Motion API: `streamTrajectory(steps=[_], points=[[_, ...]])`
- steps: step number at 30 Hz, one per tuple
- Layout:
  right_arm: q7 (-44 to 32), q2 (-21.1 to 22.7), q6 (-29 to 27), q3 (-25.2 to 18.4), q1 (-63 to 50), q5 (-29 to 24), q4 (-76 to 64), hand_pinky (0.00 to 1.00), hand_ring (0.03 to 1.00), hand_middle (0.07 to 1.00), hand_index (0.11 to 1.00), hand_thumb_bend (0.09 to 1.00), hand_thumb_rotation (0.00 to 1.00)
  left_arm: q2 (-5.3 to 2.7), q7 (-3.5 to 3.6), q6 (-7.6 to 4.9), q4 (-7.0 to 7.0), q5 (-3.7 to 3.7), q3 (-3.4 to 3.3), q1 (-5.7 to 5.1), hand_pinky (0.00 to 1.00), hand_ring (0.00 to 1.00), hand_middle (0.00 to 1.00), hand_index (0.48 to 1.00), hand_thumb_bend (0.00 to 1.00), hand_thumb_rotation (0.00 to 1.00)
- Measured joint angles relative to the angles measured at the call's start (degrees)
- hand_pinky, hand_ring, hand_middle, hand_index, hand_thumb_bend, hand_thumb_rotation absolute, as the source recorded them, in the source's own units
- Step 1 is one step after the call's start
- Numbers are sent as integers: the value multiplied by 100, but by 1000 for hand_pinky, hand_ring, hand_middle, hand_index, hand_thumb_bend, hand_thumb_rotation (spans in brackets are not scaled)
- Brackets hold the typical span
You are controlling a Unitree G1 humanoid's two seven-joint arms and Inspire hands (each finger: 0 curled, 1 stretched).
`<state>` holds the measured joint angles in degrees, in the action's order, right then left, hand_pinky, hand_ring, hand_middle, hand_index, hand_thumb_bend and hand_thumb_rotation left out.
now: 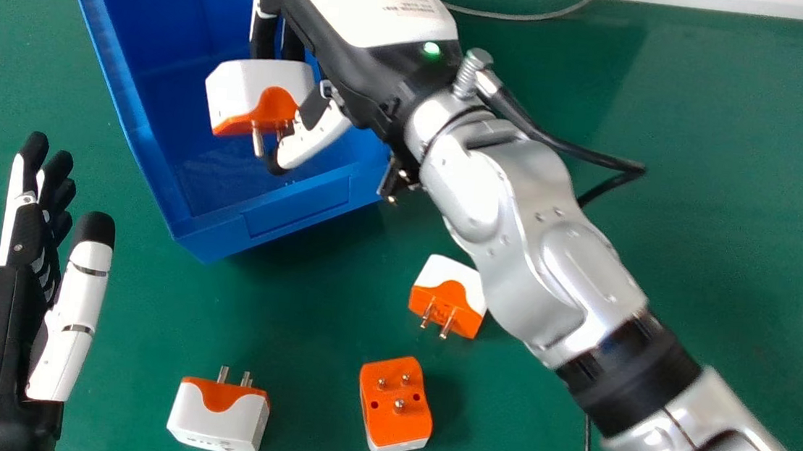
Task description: Pick all objects and put in blue box
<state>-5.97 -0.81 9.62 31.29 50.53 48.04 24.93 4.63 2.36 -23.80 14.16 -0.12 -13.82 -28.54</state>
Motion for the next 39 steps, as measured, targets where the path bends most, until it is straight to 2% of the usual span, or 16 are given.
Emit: streamTrajectory(steps=[8,16,19,26,29,31,39], points=[[382,-465,175,15,762,-31,1448,138,212,305,482,490,128,2,7,11,3,-2,22,13,987,970,978,994,387,947],[691,-814,248,16,1391,-122,2727,110,180,270,483,493,126,-22,17,26,18,1,112,-1,994,972,979,993,380,949],[898,-850,200,17,1588,-196,3142,101,170,257,483,495,125,-19,36,31,18,14,117,9,997,974,981,995,378,956],[1226,-873,72,55,1759,-312,3702,82,145,230,481,502,118,-23,27,38,15,3,127,-2,997,972,981,997,390,969],[1341,-878,24,53,1814,-378,3855,79,142,226,480,502,117,-22,6,35,13,-37,125,-19,997,972,980,997,395,967],[1396,-882,-19,54,1841,-418,3934,87,150,313,480,509,75,-21,9,33,6,-41,125,-30,999,972,979,998,402,973],[1513,-886,-42,126,1878,-462,4165,99,163,405,480,517,30,-22,19,-7,-4,-12,125,-64,999,976,982,998,404,968]])
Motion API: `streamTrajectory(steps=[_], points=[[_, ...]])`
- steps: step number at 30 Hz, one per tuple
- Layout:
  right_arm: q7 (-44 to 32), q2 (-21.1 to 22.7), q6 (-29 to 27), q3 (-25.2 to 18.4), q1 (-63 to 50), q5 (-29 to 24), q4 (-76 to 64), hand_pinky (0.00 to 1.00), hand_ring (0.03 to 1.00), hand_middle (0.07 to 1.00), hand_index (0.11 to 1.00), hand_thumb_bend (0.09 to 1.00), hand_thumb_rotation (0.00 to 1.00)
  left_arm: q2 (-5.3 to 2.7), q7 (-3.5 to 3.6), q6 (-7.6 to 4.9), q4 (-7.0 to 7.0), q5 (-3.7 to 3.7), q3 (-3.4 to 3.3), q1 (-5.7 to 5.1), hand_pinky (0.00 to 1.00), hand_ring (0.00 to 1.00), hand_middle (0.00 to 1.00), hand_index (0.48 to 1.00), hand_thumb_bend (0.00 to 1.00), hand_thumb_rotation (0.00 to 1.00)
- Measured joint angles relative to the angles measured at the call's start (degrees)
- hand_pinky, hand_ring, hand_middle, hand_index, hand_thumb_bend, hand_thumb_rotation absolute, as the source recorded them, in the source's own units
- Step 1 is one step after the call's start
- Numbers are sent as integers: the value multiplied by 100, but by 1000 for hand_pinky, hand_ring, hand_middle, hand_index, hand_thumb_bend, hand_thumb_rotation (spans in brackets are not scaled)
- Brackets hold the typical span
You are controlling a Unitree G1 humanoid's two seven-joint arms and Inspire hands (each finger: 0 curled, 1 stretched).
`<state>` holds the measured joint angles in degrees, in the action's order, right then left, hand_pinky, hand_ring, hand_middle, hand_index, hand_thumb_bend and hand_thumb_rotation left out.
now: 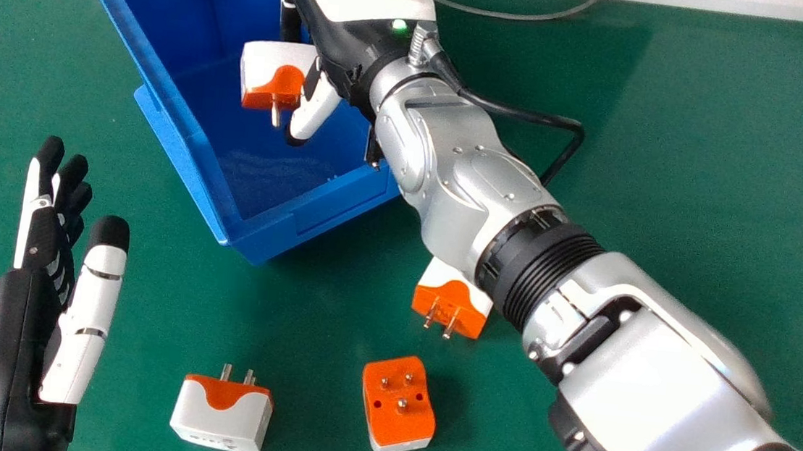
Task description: Pick all objects and put in blue box
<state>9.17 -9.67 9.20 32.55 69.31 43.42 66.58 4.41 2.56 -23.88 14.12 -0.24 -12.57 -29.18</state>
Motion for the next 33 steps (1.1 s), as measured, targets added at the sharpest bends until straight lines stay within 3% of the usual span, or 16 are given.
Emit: streamTrajectory(steps=[7,20,23,28,33], points=[[-2,1,48,155,0,1,185,111,178,453,481,521,7,-64,-15,25,43,10,29,-70,999,981,986,998,399,950],[148,-2,-36,65,-2,-296,226,159,234,442,501,518,6,-70,-31,32,45,10,28,-68,997,979,983,995,396,943],[170,-2,-38,64,-2,-310,226,239,335,501,589,628,212,-70,-31,32,45,12,28,-61,996,979,982,992,397,933],[172,1,-39,199,-2,-239,225,295,401,557,653,676,318,-71,-31,51,48,10,28,-60,998,981,982,992,397,932],[167,2,-45,212,-3,-248,212,477,614,747,810,735,481,-69,-25,51,48,12,28,-46,995,978,981,993,392,932]])
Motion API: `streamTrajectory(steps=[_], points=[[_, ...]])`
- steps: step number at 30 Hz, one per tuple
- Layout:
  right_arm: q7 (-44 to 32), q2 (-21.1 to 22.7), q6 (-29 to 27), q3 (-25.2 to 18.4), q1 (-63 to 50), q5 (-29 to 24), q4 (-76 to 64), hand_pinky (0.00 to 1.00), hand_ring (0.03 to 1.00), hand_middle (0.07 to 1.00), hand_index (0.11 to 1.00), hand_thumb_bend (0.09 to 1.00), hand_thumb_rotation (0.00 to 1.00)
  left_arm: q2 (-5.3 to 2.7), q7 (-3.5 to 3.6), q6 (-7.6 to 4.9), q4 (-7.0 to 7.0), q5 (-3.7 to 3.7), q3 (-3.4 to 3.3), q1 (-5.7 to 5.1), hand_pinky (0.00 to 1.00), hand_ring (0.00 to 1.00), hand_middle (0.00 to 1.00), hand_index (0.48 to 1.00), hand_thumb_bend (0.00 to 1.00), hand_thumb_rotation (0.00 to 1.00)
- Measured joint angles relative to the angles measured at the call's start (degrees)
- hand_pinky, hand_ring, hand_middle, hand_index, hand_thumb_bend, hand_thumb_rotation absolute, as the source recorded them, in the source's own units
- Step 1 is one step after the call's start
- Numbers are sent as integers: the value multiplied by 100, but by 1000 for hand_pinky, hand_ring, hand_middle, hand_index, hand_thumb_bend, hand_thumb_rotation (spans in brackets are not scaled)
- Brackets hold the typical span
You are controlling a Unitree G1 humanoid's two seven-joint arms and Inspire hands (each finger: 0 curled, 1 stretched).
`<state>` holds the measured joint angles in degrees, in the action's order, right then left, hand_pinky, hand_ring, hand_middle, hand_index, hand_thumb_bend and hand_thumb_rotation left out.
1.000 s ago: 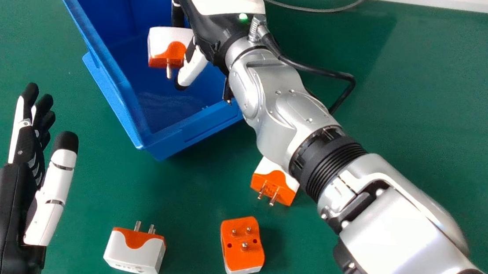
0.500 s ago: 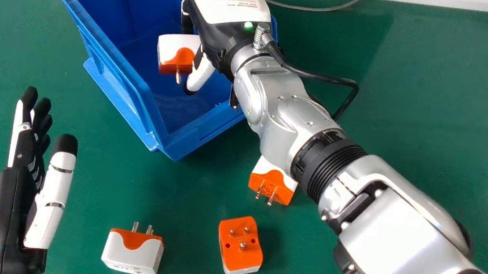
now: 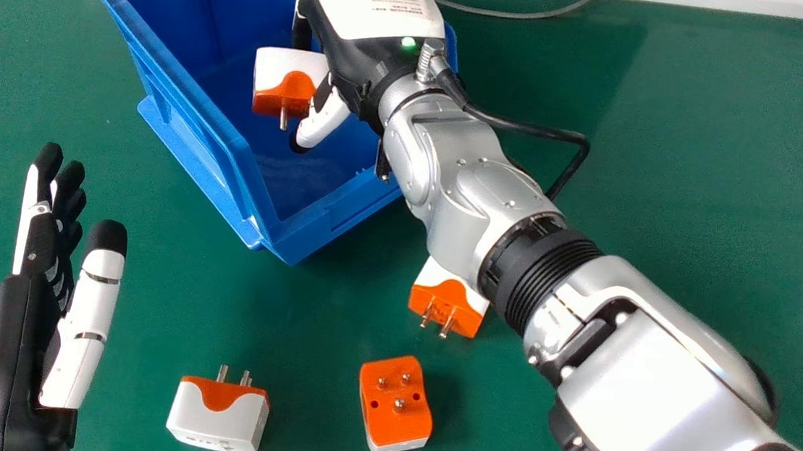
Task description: Pick all objects and put in blue box
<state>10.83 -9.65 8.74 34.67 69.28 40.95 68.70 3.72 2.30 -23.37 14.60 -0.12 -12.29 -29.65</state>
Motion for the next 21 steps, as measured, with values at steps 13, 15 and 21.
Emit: streamTrajectory(steps=[13,15,21], points=[[5,1,-78,-17,-5,-47,-55,611,763,861,881,754,545,1,4,34,4,8,-2,55,996,978,982,991,385,928],[7,1,-95,-26,-5,-55,-55,616,770,867,884,754,548,0,1,37,7,8,-2,66,996,978,981,991,383,928],[22,1,-185,-79,-7,-83,-57,629,785,877,879,744,499,2,3,32,7,8,-3,78,985,973,978,988,375,930]])
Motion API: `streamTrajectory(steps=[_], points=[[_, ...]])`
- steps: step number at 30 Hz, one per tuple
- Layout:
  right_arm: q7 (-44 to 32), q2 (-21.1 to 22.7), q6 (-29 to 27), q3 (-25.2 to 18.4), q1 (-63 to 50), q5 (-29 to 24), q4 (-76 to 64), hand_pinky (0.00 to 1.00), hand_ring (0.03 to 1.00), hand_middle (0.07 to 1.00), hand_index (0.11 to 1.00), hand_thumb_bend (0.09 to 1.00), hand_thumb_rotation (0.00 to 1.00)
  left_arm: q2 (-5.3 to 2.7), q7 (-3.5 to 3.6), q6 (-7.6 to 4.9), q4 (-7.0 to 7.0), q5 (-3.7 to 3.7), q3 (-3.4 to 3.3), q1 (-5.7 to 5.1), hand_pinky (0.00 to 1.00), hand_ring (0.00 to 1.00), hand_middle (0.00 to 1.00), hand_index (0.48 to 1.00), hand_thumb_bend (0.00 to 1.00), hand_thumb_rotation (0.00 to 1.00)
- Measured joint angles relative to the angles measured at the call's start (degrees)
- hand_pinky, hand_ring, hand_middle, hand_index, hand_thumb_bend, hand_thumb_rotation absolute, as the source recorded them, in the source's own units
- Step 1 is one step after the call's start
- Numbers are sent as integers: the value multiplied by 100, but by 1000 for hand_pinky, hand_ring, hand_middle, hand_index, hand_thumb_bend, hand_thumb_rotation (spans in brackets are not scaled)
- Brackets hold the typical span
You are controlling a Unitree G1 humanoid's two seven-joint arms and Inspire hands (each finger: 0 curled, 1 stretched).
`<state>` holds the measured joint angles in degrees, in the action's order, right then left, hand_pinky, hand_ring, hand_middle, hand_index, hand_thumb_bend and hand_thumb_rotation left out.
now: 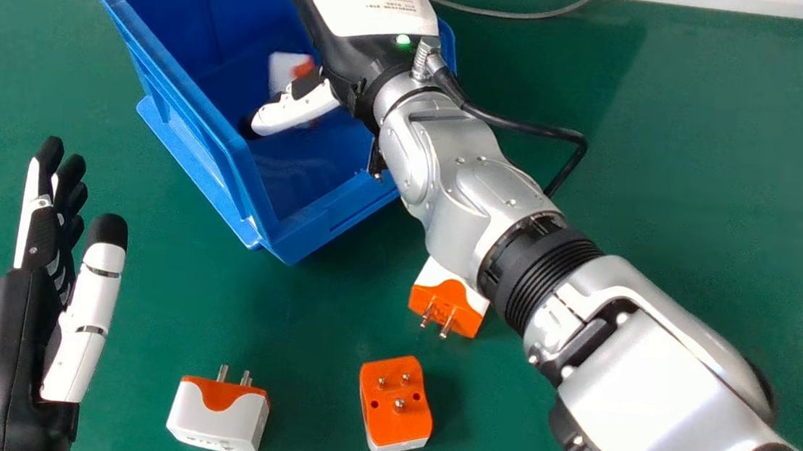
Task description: Pick all objects and put in blue box
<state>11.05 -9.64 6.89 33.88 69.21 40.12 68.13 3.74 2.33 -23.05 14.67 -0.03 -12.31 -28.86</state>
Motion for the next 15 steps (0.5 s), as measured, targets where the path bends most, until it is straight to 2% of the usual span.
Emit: streamTrajectory(steps=[3,8,14,15], points=[[0,1,1,-4,-1,0,-12,635,789,878,878,734,466,0,-1,-2,-5,-3,-2,17,985,973,978,987,373,931],[14,9,-4,18,-12,33,-185,658,797,876,871,677,301,0,-7,-1,-5,-15,-3,22,983,971,978,989,391,932],[90,98,-38,57,-197,74,-806,666,801,876,870,651,250,9,-5,-6,-6,-24,-24,24,987,973,980,990,395,930],[98,113,-42,65,-281,92,-959,675,809,877,870,629,204,10,-10,-9,-6,-43,-30,21,985,973,980,990,392,930]])
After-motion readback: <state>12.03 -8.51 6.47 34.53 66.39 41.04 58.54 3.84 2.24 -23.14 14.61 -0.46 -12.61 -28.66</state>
